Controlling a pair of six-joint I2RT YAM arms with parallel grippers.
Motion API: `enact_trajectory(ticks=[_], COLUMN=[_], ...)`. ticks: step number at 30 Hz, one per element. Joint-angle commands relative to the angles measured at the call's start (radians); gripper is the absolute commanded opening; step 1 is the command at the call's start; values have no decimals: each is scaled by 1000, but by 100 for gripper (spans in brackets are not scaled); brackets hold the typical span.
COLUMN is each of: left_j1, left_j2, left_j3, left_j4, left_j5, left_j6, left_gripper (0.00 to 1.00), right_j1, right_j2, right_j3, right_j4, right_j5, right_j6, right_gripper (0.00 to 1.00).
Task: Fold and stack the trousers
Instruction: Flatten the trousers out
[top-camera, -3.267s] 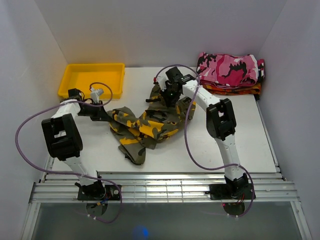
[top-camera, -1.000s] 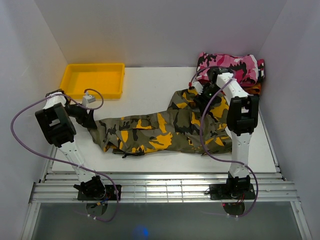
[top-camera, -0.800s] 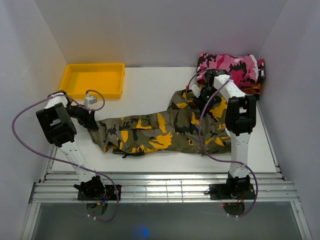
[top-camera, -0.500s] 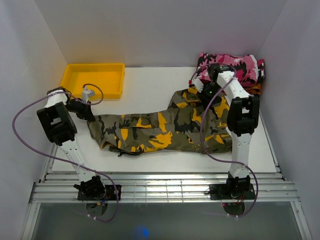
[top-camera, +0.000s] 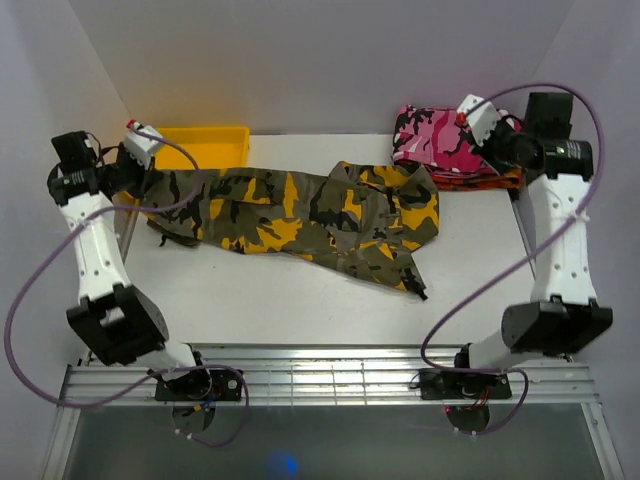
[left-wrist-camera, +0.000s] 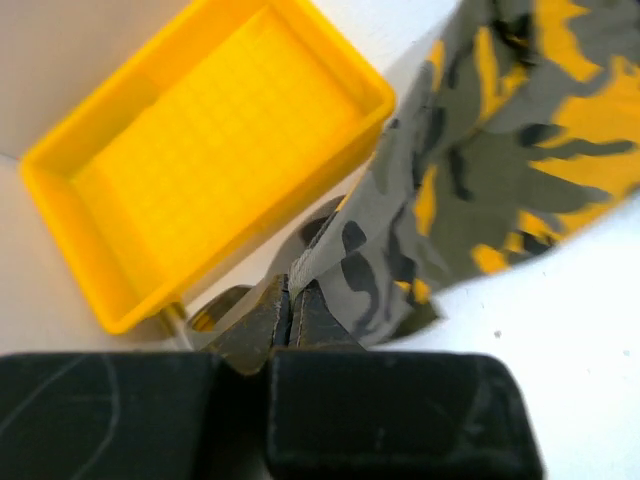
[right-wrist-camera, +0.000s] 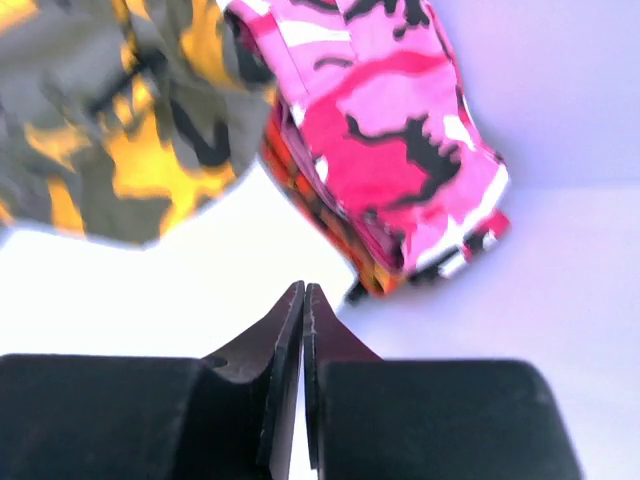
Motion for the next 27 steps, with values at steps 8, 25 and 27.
enact_trajectory(ticks=[8,25,27], left_j1=[-10,-4,37], left_j2=[-547,-266,-252], left_j3=[-683,-680,-690], left_j4=[-37,-31,-26], left_j5=[4,-51,-61], left_j6=[219,212,243], left_gripper=[0,0,0], right_j1=[10,318,343], right_j2=[-274,592,589], right_j3=[-599,213,155], right_j4=[-20,23,84], right_j5=[-116,-198,-193], right_j6=[-90,134,134], right_gripper=[50,60,58])
